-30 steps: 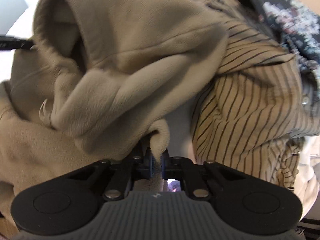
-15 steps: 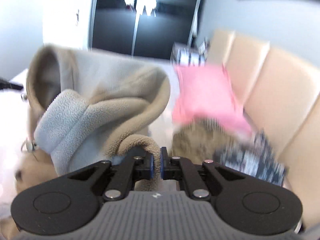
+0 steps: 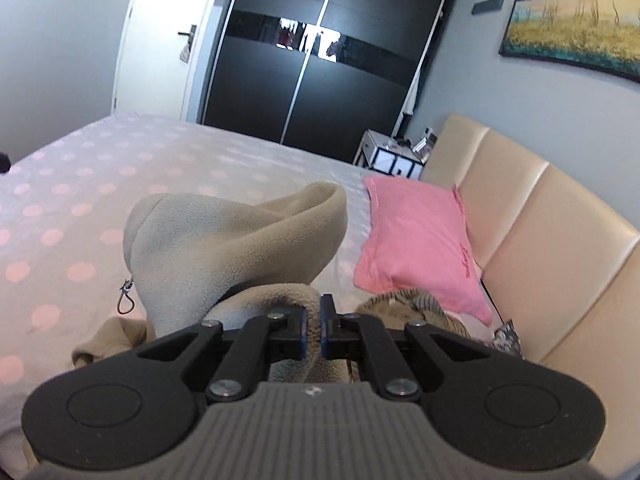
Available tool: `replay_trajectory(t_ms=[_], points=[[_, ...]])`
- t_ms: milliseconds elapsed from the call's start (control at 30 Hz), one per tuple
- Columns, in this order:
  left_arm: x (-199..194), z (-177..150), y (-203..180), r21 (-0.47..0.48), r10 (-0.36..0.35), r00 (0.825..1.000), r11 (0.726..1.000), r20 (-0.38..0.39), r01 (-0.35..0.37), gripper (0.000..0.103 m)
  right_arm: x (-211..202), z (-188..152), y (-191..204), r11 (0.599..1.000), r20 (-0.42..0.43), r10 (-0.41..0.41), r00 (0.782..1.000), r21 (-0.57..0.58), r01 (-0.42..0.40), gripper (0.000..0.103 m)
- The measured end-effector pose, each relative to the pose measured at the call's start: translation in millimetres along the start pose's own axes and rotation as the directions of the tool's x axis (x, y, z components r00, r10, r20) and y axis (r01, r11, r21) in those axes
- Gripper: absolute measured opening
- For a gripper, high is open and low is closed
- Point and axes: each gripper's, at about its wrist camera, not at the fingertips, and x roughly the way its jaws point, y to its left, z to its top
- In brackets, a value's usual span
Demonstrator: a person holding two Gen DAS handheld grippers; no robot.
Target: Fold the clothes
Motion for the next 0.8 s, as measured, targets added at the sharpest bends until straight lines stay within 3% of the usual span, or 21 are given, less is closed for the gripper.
replay_trajectory(t_ms=[167, 400, 567, 800], points=[[50.5, -22.6, -11.8, 0.026, -0.076, 0.993, 0.997, -0.09, 0.079, 0.046, 21.2, -30.9, -16.7, 0.998, -0.062, -0.028, 0.998, 0.054, 0.031, 0.007], [136.1, -37.7, -42.9, 0.048, -0.151, 0.968, 0.985, -0.199, 0.164, 0.055, 64.4, -91.3, -45.1, 0.987, -0.154, -0.061, 0.986, 0.135, 0.082, 0.007], [206.1, -44.5, -85.2, 0.107, -0.203, 0.933, 0.964, -0.297, 0.244, 0.061, 84.5, -132.1, -66.4, 0.968, -0.158, -0.048, 0.986, 0.236, 0.085, 0.008], [294.2, -52.3, -132.4, 0.203, -0.175, 0.888, 0.938, -0.425, 0.282, 0.062, 113.2, -169.0, -84.1, 0.92, -0.156, -0.02, 0.988, 0.385, 0.08, 0.008]])
